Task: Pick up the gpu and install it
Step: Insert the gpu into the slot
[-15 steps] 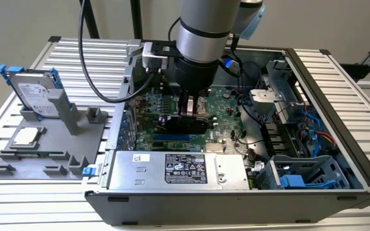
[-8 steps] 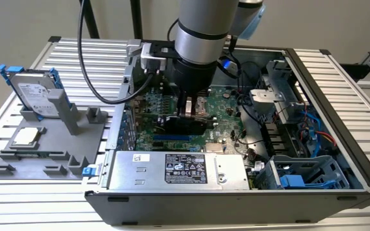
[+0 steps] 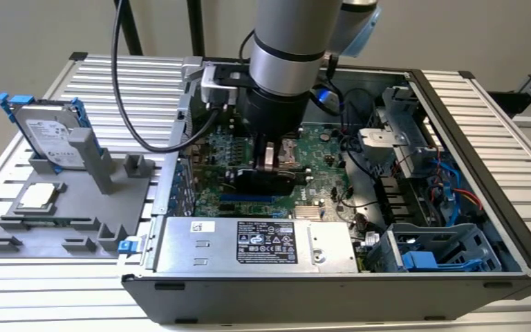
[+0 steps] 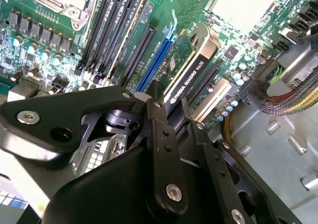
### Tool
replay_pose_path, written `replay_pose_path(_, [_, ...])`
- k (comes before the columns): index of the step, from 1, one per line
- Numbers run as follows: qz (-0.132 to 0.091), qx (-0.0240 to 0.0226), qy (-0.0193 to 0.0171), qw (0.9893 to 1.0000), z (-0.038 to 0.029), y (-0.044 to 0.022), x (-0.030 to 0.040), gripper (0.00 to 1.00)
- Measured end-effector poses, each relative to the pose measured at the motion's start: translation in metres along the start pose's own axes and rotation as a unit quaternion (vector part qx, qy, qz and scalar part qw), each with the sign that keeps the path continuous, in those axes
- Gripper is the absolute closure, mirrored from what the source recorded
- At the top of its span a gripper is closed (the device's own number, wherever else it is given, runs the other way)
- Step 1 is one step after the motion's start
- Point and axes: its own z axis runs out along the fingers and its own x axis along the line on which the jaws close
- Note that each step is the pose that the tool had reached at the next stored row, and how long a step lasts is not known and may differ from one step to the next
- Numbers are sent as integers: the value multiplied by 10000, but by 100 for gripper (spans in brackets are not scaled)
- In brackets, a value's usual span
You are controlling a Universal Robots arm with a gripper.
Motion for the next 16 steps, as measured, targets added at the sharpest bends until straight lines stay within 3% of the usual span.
replay_pose_path(16, [0, 0, 0, 10000, 82, 20, 1, 100])
